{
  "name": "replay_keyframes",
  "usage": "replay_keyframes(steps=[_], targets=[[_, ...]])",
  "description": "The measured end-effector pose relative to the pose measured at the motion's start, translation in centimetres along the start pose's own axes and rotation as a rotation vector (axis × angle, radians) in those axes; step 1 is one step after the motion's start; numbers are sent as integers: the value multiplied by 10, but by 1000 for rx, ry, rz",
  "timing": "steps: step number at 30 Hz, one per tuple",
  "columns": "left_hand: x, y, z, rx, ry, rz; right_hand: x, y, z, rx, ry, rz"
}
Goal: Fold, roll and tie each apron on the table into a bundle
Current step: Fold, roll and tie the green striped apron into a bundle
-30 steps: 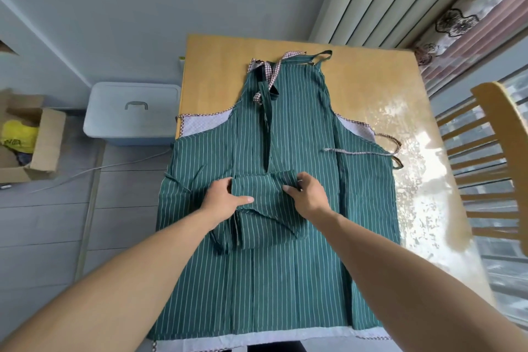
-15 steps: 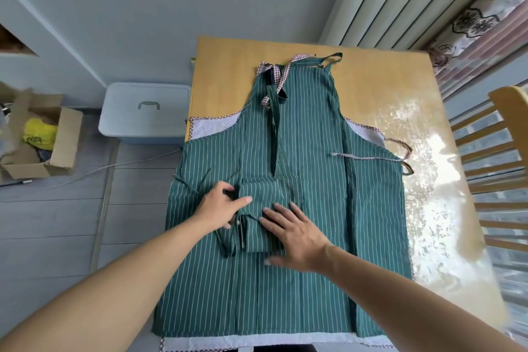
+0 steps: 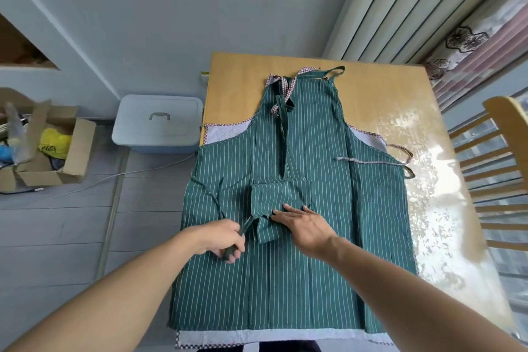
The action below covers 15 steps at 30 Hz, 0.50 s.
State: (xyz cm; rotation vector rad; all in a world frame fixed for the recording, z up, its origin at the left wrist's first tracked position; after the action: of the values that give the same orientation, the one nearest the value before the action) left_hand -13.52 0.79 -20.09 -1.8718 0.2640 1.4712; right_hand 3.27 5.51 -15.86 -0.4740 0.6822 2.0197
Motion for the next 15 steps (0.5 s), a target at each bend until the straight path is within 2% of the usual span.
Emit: replay_keyframes(steps=[5,7,9,11,12,13,15], targets=[[-38,40,33,266,130,245,-3,-5,15,113,153,-30],[-59,50,72,413,56,316,-5,-4,15,148,215,-53],[-73,48,122,625,-146,299,-7,0,15,186,249,-55],[-83,19,153,744,-421,123,-5,4,14,202,268,-55],[-85,-1,149,703,-491,-28,-5,6,12,206,281,-53],[-85,-22,132,610,-482,-186,-4,7,11,208,286,-54],[-76,-53,78,441,-343,-381,-1,7,14,223,278,-71]])
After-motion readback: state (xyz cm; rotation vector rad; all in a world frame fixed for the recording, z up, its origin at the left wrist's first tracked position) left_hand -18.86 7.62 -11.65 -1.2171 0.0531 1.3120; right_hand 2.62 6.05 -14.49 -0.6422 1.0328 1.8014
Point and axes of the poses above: each hand's wrist, its own x-axis towards the middle knuckle, its own z-axis out of the back of the hand, y = z × x, the point moved 10 cm from there along x, towards the middle knuckle, and after that the axes turned 1 degree about -x, right-handed, at the moved point
